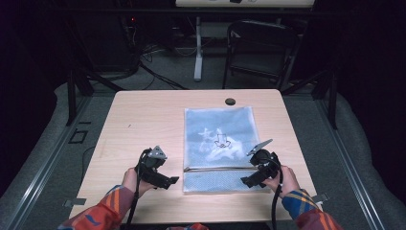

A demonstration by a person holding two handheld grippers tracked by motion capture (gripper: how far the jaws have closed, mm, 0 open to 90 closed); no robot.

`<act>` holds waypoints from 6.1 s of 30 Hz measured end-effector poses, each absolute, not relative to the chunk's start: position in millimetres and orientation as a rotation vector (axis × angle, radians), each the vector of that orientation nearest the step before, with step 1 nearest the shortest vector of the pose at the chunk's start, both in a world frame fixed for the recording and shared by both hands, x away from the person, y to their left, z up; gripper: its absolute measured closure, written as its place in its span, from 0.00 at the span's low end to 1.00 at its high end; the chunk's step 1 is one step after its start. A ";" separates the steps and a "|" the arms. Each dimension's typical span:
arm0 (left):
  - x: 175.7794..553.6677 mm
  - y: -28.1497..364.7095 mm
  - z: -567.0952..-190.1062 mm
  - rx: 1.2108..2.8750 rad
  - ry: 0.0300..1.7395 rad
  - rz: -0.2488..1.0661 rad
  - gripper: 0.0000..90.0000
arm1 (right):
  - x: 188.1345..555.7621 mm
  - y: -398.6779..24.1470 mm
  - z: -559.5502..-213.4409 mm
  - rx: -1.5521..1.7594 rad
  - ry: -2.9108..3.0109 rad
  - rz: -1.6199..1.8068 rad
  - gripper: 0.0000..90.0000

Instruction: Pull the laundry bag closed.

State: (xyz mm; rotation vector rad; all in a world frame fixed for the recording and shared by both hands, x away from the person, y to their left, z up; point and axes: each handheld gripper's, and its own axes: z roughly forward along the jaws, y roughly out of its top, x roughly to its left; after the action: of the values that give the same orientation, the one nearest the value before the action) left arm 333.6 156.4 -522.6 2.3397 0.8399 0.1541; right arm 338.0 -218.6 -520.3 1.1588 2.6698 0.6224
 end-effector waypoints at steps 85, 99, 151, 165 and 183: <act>323.3 116.6 -566.1 2.422 0.579 0.064 1.00 | 363.6 -56.9 -542.0 0.697 2.747 0.943 0.72; 323.1 117.3 -566.5 2.419 0.575 0.069 1.00 | 367.0 -43.3 -552.2 0.683 2.763 0.935 0.80; 333.0 119.4 -567.4 2.379 0.749 0.066 1.00 | 372.1 -53.1 -554.7 0.677 2.818 0.924 0.91; 333.8 123.1 -568.4 2.365 0.797 0.062 1.00 | 371.4 -57.8 -550.1 0.657 2.828 0.908 0.91; 339.4 114.3 -571.4 2.335 0.766 0.005 1.00 | 374.3 -59.9 -551.7 0.653 2.847 0.915 0.91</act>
State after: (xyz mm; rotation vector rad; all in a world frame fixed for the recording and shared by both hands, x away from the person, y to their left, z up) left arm 339.4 114.3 -571.4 2.3349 0.7660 0.0054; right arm 374.3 -59.9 -551.7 0.6529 2.8472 0.9146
